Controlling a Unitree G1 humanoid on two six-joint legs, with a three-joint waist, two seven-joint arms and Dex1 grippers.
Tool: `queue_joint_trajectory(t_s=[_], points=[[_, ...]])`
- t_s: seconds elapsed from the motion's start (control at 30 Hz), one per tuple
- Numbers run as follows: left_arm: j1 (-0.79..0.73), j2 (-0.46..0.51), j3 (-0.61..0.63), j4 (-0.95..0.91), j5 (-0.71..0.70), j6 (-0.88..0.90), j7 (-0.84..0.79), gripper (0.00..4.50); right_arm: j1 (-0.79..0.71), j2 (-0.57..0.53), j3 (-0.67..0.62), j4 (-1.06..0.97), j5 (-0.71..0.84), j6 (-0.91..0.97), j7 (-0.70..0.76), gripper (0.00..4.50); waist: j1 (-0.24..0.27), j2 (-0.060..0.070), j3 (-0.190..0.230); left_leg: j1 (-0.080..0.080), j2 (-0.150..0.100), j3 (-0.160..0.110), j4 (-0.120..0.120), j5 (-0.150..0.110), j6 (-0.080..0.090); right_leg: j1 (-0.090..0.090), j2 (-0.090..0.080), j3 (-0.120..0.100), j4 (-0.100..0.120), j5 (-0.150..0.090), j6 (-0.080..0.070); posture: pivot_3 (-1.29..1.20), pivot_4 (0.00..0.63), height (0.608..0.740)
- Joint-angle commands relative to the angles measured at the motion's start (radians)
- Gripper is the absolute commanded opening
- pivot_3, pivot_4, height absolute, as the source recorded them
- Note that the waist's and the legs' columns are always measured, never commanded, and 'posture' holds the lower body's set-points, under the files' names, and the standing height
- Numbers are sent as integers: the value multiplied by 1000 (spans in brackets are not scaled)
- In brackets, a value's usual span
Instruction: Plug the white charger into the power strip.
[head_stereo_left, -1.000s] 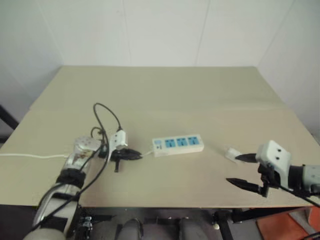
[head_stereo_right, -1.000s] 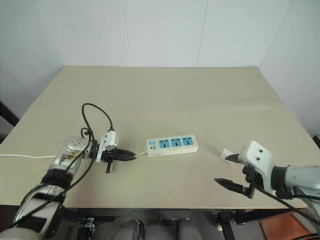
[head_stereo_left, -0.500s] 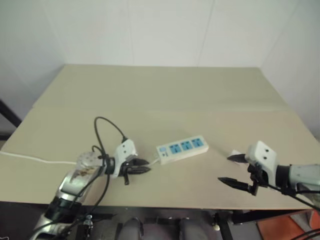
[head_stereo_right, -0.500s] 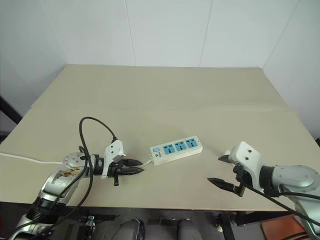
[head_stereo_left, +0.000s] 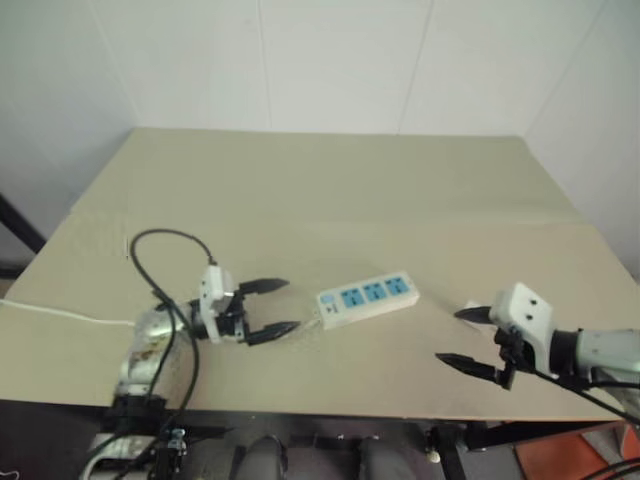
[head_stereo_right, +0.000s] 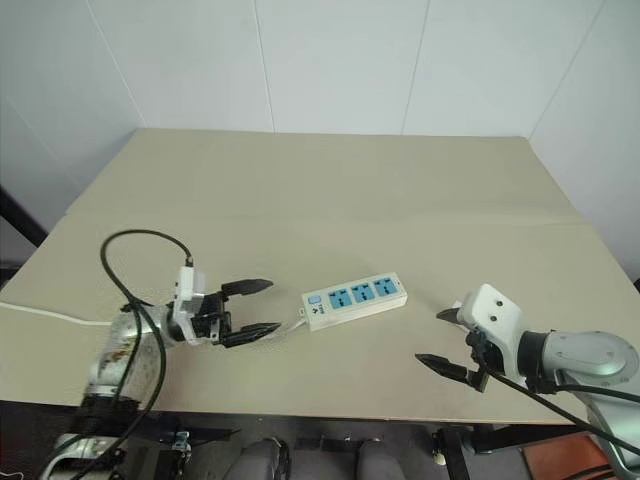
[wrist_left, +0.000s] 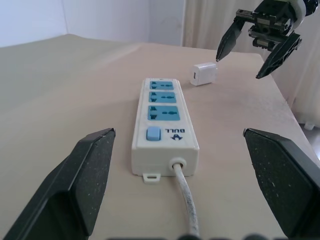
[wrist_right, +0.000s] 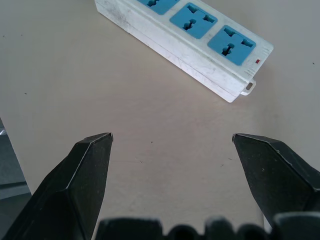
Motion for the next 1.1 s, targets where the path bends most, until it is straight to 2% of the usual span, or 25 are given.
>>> queue_joint_trajectory(t_s=[0.03,0.2,0.43,0.73,0.97,1.1], points=[[-75,-59,-16,182,47,-170,-3,4481,-2,2,-28,-17,5,-19,-6,4500,1,0,0,0,0,0,0,0,0,0,0,0,0,0,0,0,150,740],[-162,-108,-42,358,95,-281,-8,4481,42,2,-70,-43,-2,-17,-17,4500,0,-1,0,-1,0,0,0,0,0,0,0,0,-1,0,0,0,150,740],[-212,-138,-60,453,128,-338,3,4481,93,10,-114,-74,-1,-16,-33,4500,-3,-1,-1,0,0,0,0,0,0,0,0,0,0,1,1,0,150,740],[-202,-139,-81,426,132,-306,-34,4481,94,18,-101,-55,-16,-29,-58,4500,-2,-1,-1,0,0,0,0,0,0,1,0,0,0,1,1,0,150,740],[-216,-154,-99,452,198,-346,69,4481,74,23,-86,-52,-20,-22,-70,4500,-1,-1,-1,0,0,0,0,0,0,1,0,0,0,1,1,0,150,740],[-206,-176,-107,409,210,-327,125,4481,67,23,-87,-51,-20,-19,-74,4500,-1,-1,-1,1,0,-1,0,0,0,1,0,0,0,1,1,0,150,740]])
